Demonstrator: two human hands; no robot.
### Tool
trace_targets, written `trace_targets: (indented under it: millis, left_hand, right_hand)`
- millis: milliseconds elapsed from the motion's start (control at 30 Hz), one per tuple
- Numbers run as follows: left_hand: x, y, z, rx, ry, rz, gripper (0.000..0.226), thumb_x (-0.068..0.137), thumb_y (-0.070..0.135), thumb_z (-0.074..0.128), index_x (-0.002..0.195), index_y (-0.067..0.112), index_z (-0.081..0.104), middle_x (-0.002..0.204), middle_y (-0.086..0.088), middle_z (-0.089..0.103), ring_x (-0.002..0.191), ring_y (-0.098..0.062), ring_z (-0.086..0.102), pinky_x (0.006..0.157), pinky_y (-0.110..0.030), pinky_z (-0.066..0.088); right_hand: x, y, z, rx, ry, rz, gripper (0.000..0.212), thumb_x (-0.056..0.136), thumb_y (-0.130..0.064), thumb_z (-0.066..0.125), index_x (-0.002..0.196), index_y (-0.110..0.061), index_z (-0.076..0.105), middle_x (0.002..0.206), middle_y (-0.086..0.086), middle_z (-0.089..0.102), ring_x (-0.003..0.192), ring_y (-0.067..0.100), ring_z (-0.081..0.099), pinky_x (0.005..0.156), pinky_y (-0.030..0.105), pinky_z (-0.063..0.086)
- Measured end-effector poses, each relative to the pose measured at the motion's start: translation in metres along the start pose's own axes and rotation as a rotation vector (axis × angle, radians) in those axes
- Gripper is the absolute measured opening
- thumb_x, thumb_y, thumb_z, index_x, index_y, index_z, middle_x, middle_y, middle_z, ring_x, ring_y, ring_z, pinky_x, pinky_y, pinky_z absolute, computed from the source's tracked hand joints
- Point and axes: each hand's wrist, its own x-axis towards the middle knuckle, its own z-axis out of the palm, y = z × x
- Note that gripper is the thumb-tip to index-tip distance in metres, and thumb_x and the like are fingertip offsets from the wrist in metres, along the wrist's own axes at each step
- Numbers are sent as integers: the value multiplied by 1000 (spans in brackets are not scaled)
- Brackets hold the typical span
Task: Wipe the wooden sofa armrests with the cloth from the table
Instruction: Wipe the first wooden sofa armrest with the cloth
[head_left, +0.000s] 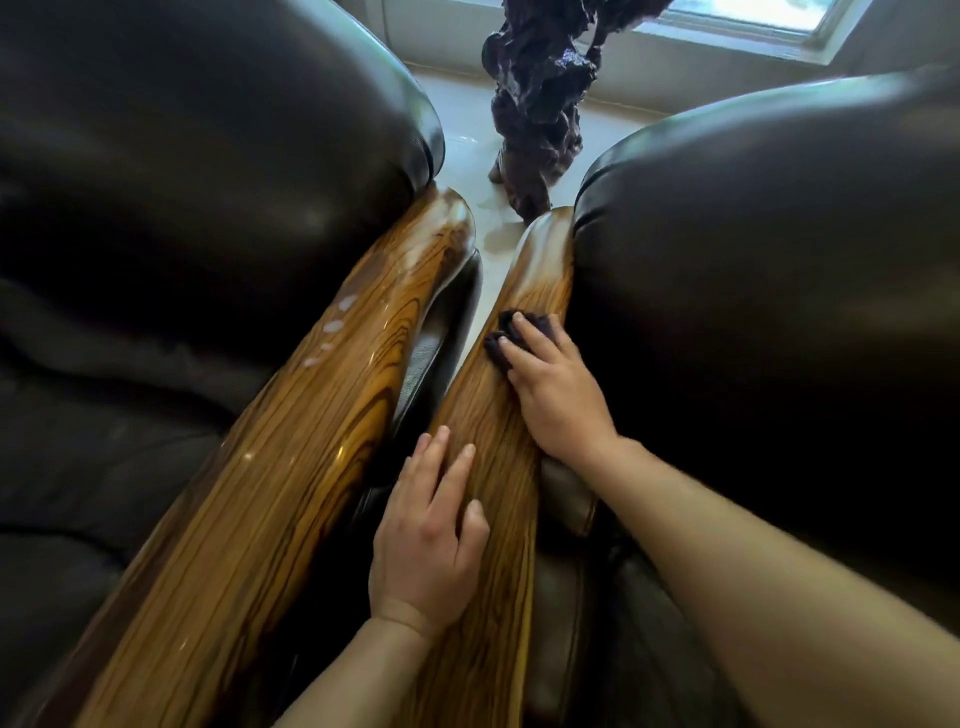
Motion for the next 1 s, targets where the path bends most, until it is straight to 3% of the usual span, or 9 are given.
trace_targets:
  millis: [167, 267, 333, 433, 500, 700, 800, 867, 1000]
  left_hand:
    - [-1, 1, -4, -141, 73, -78, 59, 91, 47, 36, 146, 29, 27, 157, 6, 23, 127, 4, 27, 91, -29, 38]
    - [-3, 1, -5, -120, 62, -13, 56, 92, 48, 33, 147, 36, 28, 158, 8, 22, 132, -2, 33, 92, -30, 40]
    - [-1, 0, -4, -113, 75, -11, 57, 92, 48, 32, 148, 37, 27, 158, 8, 21, 130, -2, 32, 90, -31, 41]
    - [0, 3, -3, -116, 104, -31, 62, 91, 50, 33, 149, 29, 25, 157, 4, 22, 124, 9, 22, 87, -19, 32]
    - [0, 4, -6, -169, 104, -45, 66, 90, 51, 33, 150, 26, 24, 157, 2, 23, 124, 11, 20, 86, -12, 26]
    - [-5, 6, -28, -547, 85, -222, 60, 90, 53, 30, 145, 33, 40, 153, 9, 33, 137, -2, 33, 109, -30, 31]
    - [-23, -2, -39, -509, -47, -197, 55, 92, 52, 29, 144, 37, 43, 154, 14, 32, 138, 3, 29, 109, -27, 27]
    - [-33, -8, -41, -447, -128, -178, 55, 93, 50, 30, 146, 36, 38, 156, 16, 29, 139, 3, 25, 111, -27, 25]
    - [-41, -14, -38, -330, -194, -150, 64, 92, 53, 29, 152, 33, 27, 161, 16, 18, 143, 5, 14, 110, -21, 15]
  right_hand:
    - [-110, -17, 23, 41, 13, -215, 43, 103, -24, 44, 145, -28, 51, 163, -9, 30, 156, 23, 7, 123, 47, 20]
    - [-133, -5, 19, -29, -76, -398, 45, 101, -25, 45, 145, -28, 50, 164, -7, 29, 155, 25, 11, 123, 46, 20]
    - [-102, -2, 13, -60, -31, -311, 44, 101, -25, 48, 145, -28, 51, 163, -4, 31, 155, 26, 13, 123, 47, 22]
    - [-38, -25, 11, 51, 46, 81, 44, 105, -27, 42, 148, -33, 47, 165, -9, 26, 155, 22, 6, 124, 45, 16]
    - [-30, -42, 20, 95, 76, 117, 44, 105, -25, 42, 148, -32, 48, 165, -9, 26, 155, 24, 4, 125, 45, 13]
    - [-183, -39, 36, 3, -111, -471, 40, 101, -21, 48, 139, -31, 56, 161, -10, 34, 156, 26, 9, 124, 50, 17]
    - [-204, -19, 28, -88, -145, -630, 39, 101, -21, 50, 136, -31, 60, 160, -8, 36, 155, 29, 13, 122, 51, 22]
    - [-181, -22, 28, -81, -57, -490, 41, 98, -19, 50, 136, -28, 60, 159, -4, 38, 154, 30, 14, 122, 52, 24]
    - [-116, -55, 33, 169, 123, 74, 40, 100, -14, 52, 138, -22, 61, 160, -2, 36, 154, 31, 10, 120, 55, 24]
